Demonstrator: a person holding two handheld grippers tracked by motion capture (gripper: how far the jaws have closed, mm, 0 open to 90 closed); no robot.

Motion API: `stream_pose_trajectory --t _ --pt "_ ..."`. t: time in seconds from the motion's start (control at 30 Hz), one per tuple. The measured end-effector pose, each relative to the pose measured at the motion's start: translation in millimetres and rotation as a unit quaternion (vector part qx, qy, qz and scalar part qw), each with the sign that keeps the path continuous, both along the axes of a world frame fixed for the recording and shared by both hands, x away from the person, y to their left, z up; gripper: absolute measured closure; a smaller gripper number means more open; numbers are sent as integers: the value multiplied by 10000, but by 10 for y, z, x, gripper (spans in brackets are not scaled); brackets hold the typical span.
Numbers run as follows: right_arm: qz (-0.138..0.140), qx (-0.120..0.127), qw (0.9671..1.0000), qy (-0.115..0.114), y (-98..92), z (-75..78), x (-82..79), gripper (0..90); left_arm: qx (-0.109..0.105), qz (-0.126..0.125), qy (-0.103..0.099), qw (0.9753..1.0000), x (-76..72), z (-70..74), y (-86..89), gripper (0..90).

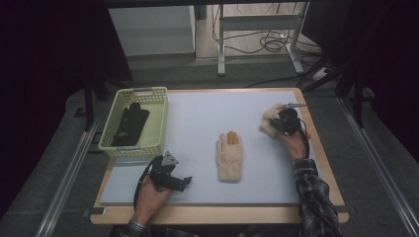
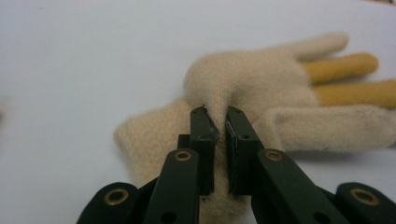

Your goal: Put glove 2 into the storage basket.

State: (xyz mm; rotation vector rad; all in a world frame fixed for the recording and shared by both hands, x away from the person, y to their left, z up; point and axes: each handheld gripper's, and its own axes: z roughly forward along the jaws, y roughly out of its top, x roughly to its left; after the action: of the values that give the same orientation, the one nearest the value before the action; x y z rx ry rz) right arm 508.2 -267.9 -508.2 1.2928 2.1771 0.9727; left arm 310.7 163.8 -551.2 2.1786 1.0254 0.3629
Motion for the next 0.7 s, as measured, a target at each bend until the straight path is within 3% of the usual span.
stream_pose_trajectory --t 0.17,0.4,0.53,0.7 --pt "294 133 9995 -17 58 202 -204 820 3 2 -5 10000 0 0 -1 4" --pt "880 126 9960 16 226 402 -684 815 -2 11 -8 10000 -1 -1 -2 4" --pt "1251 37 9921 131 342 358 -1033 812 2 8 -8 10000 -1 -1 -2 4" --pt "1533 80 9877 290 370 200 -1352 802 3 8 -8 10000 0 -1 -2 4"
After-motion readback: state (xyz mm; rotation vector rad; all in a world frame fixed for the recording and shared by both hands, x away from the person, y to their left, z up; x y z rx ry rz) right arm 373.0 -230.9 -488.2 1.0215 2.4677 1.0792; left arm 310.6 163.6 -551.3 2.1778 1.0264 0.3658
